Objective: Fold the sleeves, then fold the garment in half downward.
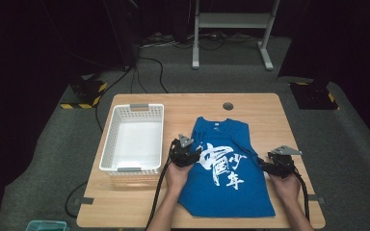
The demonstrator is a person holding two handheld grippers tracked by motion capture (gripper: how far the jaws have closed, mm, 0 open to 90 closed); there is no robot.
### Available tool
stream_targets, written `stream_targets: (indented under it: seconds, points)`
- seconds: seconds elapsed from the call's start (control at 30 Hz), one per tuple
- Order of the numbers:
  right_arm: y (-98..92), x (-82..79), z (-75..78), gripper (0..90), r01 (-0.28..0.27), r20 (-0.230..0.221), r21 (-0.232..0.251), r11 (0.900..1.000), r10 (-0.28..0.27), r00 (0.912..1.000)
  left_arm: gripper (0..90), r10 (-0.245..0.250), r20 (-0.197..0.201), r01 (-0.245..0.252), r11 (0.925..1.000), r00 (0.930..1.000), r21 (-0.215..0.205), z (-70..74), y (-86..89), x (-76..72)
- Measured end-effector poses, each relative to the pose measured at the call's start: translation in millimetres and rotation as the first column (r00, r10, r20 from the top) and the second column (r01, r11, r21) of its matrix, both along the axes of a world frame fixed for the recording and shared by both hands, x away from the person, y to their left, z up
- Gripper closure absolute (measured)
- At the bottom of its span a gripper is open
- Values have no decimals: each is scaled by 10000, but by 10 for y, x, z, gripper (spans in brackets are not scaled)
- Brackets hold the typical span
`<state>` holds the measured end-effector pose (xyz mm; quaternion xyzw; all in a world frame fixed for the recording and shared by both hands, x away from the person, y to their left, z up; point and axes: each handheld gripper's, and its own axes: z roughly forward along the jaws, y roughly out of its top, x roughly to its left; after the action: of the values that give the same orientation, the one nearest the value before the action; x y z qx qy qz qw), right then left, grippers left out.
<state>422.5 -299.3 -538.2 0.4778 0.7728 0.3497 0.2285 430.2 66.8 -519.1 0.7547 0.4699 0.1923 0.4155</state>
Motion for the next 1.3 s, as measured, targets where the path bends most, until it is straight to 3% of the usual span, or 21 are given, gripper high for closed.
stream_targets:
  seconds: [0.17,0.27,0.53,0.93,1.2,1.3]
  points:
    - [-4,4,0,446,-25,-5,9,10000,25,10000,497,53,-91,-53,10000,9999,12,-37,16,-93]
    - [-1,1,0,443,3,3,-6,10000,-3,10000,496,22,-143,-18,9996,9999,289,-71,25,-152]
    - [-6,5,0,443,-15,-14,12,10000,15,10000,477,-47,-481,71,9987,9988,504,-173,6,-214]
    - [-11,8,0,436,-27,-41,39,10000,28,10000,433,-62,-207,88,9917,9998,1280,-210,-43,-294]
    - [-14,4,2,463,-56,-77,141,9999,57,10000,453,55,-225,-32,9948,9997,1021,-202,-19,-297]
    - [-7,15,7,477,-92,-104,310,9995,95,9999,474,75,-145,-65,9974,9999,724,-151,6,-254]
